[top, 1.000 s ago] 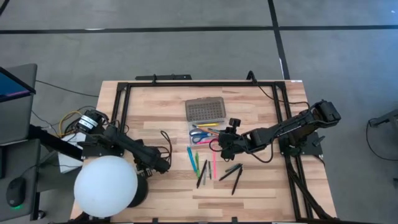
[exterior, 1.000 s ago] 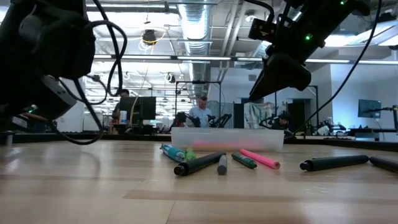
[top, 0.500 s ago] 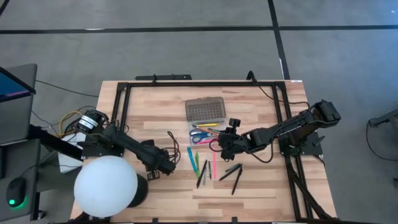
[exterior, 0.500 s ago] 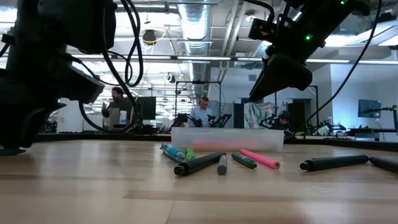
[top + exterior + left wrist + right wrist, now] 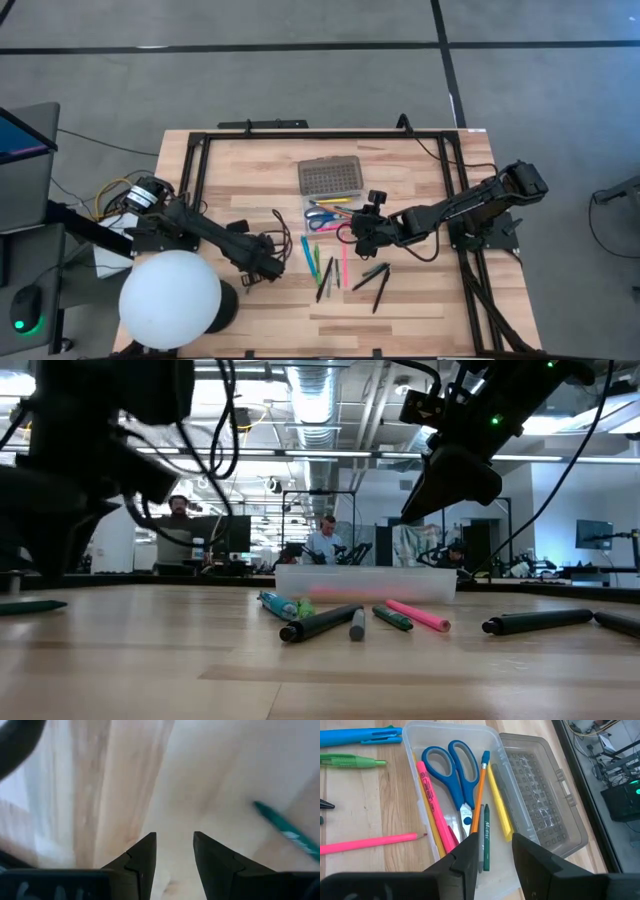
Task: Pick & place school supplies into a supply box
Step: Put the green crayon into the supply box
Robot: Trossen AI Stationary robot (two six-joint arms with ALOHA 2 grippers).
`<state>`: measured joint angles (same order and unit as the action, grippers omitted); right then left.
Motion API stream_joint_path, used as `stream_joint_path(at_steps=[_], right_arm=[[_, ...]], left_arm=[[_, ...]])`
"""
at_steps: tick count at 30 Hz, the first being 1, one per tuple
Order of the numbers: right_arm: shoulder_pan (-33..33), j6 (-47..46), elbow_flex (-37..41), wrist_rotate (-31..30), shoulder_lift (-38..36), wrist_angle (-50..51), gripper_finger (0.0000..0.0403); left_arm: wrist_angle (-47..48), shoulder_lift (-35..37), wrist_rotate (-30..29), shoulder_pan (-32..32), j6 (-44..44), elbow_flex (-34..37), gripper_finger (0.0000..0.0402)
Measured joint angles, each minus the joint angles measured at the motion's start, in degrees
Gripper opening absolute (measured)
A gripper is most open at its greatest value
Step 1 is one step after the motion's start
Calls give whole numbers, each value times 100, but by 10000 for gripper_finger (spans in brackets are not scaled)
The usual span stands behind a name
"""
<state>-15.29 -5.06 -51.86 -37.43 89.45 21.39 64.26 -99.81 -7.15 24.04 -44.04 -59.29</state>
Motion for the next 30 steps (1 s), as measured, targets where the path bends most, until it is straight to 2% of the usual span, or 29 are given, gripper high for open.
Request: stream_joint_path(at_steps=[7,17,30], right_arm=[[1,0,238,8,0,-53,111],[219,-98,382,15,4,-104,111],[219,-145,382,19,4,-109,111]], left_arm=[[-770,0,667,18,357,-124,125],[-1148,2,840,28,544,-124,125],[-2238,6,1081,300,671,-122,125]])
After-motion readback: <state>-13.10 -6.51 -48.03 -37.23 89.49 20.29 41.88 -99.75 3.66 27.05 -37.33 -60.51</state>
